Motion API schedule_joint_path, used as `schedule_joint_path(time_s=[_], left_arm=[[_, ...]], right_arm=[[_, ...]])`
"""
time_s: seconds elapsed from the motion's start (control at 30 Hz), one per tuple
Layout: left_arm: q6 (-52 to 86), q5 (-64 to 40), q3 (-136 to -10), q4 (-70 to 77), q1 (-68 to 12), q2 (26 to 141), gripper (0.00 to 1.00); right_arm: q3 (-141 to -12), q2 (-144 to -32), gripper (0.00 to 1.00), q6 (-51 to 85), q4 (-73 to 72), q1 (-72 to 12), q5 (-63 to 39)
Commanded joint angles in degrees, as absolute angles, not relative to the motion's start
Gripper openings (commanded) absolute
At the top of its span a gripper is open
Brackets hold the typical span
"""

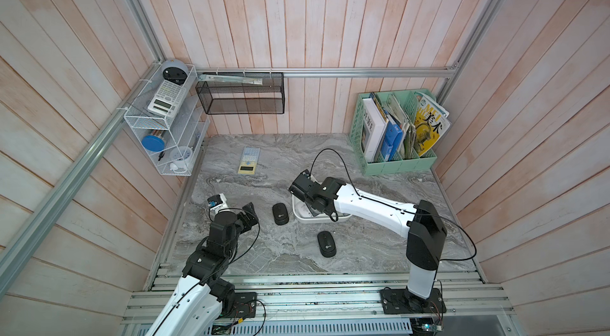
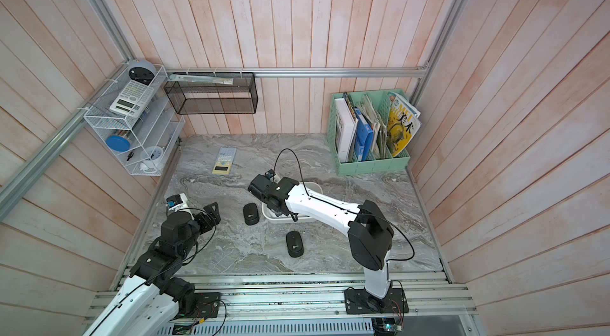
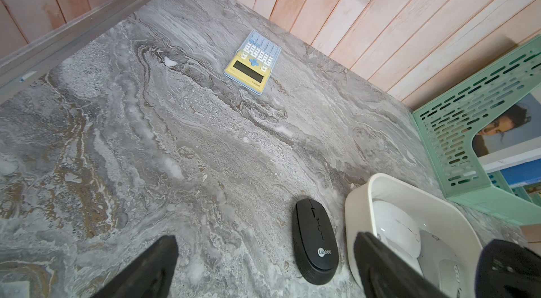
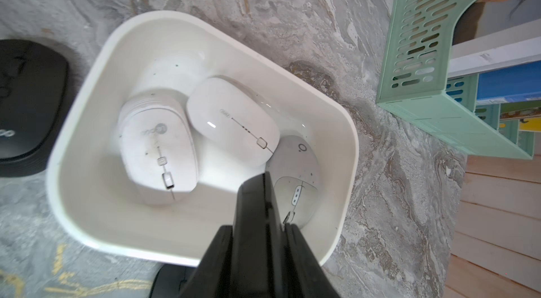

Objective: Take out the mouse from the storage box
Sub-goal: Pick up the mouse from the storage box, then place the mouse at the center of the board.

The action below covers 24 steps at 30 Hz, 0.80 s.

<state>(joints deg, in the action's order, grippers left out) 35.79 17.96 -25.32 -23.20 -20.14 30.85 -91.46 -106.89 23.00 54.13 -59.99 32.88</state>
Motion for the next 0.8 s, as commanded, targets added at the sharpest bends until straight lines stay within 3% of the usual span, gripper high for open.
schedule_joint_path(time_s=[0.0, 0.33, 0.77], left_arm=[[35.9, 21.3, -25.1, -25.3, -20.0, 28.7, 1.00], [37.4, 28.5, -24.8, -30.1, -20.0, 20.9, 1.00], [39.5, 35.0, -24.0, -35.6, -20.0, 8.9, 1.00]], right_arm=[[-90.9, -105.2, 0.27, 24.5, 56.1, -63.9, 34.0], [-90.7, -108.3, 0.26, 27.3, 53.4, -75.1, 31.6], [-92.5, -118.0, 0.25, 27.6, 52.4, -78.2, 31.7]])
